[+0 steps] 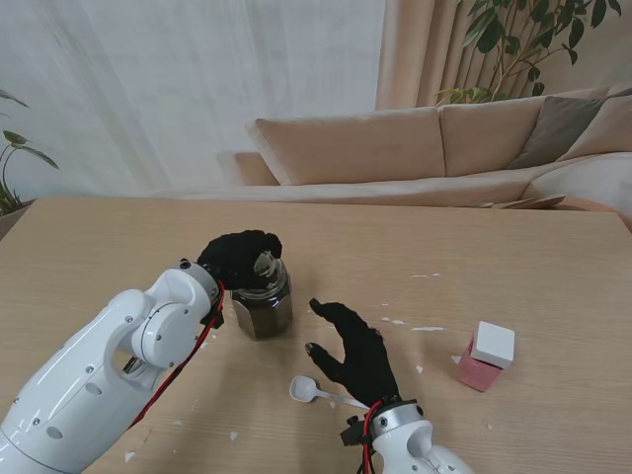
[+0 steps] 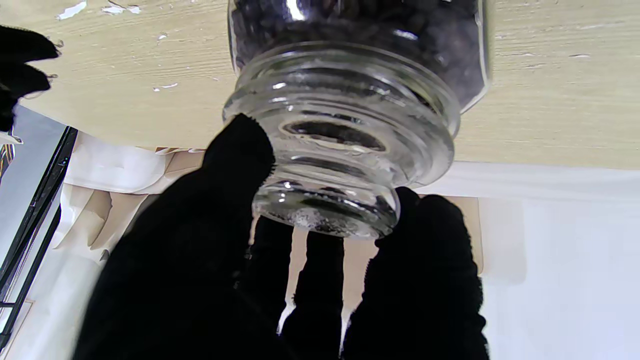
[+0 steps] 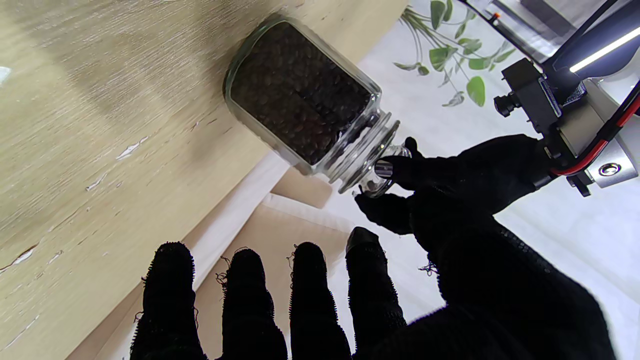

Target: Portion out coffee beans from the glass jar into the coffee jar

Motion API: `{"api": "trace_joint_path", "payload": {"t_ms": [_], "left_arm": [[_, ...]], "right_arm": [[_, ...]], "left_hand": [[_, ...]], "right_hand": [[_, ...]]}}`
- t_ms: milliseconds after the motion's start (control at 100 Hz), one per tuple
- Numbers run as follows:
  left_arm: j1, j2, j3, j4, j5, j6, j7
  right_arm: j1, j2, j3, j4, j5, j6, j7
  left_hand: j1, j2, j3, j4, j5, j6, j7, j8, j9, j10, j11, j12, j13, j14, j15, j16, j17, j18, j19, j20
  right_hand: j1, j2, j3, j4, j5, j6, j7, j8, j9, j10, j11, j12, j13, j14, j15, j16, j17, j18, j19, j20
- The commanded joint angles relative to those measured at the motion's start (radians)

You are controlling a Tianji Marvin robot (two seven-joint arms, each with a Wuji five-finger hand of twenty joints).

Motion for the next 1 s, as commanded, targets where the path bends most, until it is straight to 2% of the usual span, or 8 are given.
{"api": "trace_joint_path", "payload": {"t_ms": [0, 290, 350, 380, 460, 480, 840, 990], "left_arm": [[-0.003, -0.006, 0.001, -0.011, 0.000, 0.008, -0.021], [-0.009, -0.004, 0.009, 0.000, -0.005, 0.025, -0.037], [-0.010, -0.003, 0.009, 0.001, -0.006, 0.027, -0.043], [-0.010, -0.003, 0.010, 0.001, -0.007, 0.029, -0.047], [-0.010, -0.002, 0.010, 0.001, -0.009, 0.031, -0.052], [-0.010, -0.002, 0.010, 0.001, -0.008, 0.031, -0.053], [-0.012, 0.005, 0.011, -0.008, -0.020, 0.043, -0.098], [-0.010, 0.007, 0.008, -0.014, -0.024, 0.047, -0.112]], "right_arm": [[-0.003, -0.001, -0.003, -0.003, 0.004, -0.003, 0.017], [-0.002, -0.001, -0.004, -0.002, 0.006, -0.004, 0.018], [-0.002, -0.001, -0.004, -0.001, 0.006, -0.004, 0.019], [-0.001, -0.001, -0.004, -0.001, 0.006, -0.004, 0.020], [-0.001, -0.001, -0.004, -0.001, 0.006, -0.005, 0.020], [-0.001, -0.001, -0.004, -0.001, 0.007, -0.006, 0.020], [0.000, -0.001, -0.004, 0.000, 0.008, -0.006, 0.023], [0.000, 0.000, -0.004, 0.000, 0.007, -0.005, 0.024]], "left_hand": [[0.217, 0.089, 0.165, 0.043, 0.025, 0.029, 0.056, 0.027, 0.065, -0.011, 0.072, 0.063, 0.082, -0.112, 0.100, 0.048, -0.011, -0.057, 0.010, 0.014], [0.172, 0.121, 0.161, 0.065, 0.008, 0.025, 0.012, 0.004, 0.007, -0.021, 0.073, 0.010, 0.001, -0.114, 0.048, -0.012, -0.071, -0.043, -0.079, -0.006], [0.146, 0.136, 0.163, 0.075, -0.002, 0.024, -0.004, -0.006, -0.020, -0.026, 0.081, -0.033, -0.038, -0.118, 0.043, -0.052, -0.091, -0.039, -0.108, -0.008], [0.121, 0.152, 0.158, 0.090, -0.007, 0.022, -0.013, -0.012, -0.055, -0.032, 0.090, -0.114, -0.074, -0.124, 0.044, -0.098, -0.112, -0.031, -0.129, -0.010], [0.093, 0.171, 0.158, 0.113, -0.013, 0.021, -0.020, -0.015, -0.078, -0.038, 0.087, -0.144, -0.124, -0.136, 0.045, -0.165, -0.140, -0.026, -0.154, -0.011], [0.077, 0.179, 0.155, 0.127, -0.020, 0.020, -0.024, -0.016, -0.088, -0.041, 0.081, -0.150, -0.147, -0.140, 0.052, -0.238, -0.153, -0.023, -0.169, -0.012], [-0.064, 0.146, 0.040, 0.123, -0.127, -0.002, -0.217, -0.129, -0.231, -0.078, -0.091, -0.270, -0.325, -0.145, -0.196, -0.408, -0.328, 0.037, -0.429, -0.100], [-0.141, 0.143, -0.026, 0.116, -0.213, -0.022, -0.359, -0.222, -0.287, -0.099, -0.253, -0.384, -0.431, -0.161, -0.369, -0.515, -0.428, 0.063, -0.705, -0.208]], "right_hand": [[0.008, 0.015, -0.009, -0.009, -0.031, -0.005, -0.006, -0.011, -0.044, -0.030, 0.003, -0.002, -0.032, -0.050, -0.017, -0.022, -0.008, -0.029, -0.004, 0.010], [0.009, 0.017, -0.013, -0.009, -0.036, -0.006, -0.009, -0.011, -0.058, -0.033, -0.009, -0.008, -0.034, -0.052, -0.019, -0.022, -0.009, -0.030, -0.006, 0.012], [0.009, 0.017, -0.013, -0.009, -0.037, -0.007, -0.009, -0.011, -0.057, -0.033, -0.010, -0.008, -0.034, -0.051, -0.019, -0.021, -0.009, -0.030, -0.007, 0.012], [0.009, 0.017, -0.013, -0.009, -0.037, -0.006, -0.009, -0.011, -0.057, -0.033, -0.010, -0.009, -0.033, -0.051, -0.019, -0.021, -0.009, -0.030, -0.007, 0.012], [0.009, 0.019, -0.015, -0.009, -0.042, -0.005, -0.011, -0.011, -0.057, -0.033, -0.011, -0.009, -0.033, -0.051, -0.019, -0.021, -0.008, -0.030, -0.006, 0.013], [0.009, 0.018, -0.015, -0.009, -0.042, -0.005, -0.011, -0.011, -0.056, -0.032, -0.011, -0.009, -0.032, -0.051, -0.018, -0.021, -0.008, -0.030, -0.007, 0.014], [0.010, 0.019, -0.018, -0.008, -0.050, -0.006, -0.012, -0.010, -0.057, -0.036, -0.015, -0.011, -0.035, -0.048, -0.020, -0.020, -0.011, -0.030, -0.010, 0.015], [0.010, 0.018, -0.019, -0.008, -0.051, -0.007, -0.012, -0.009, -0.057, -0.035, -0.018, -0.013, -0.036, -0.048, -0.020, -0.019, -0.013, -0.029, -0.012, 0.016]]}}
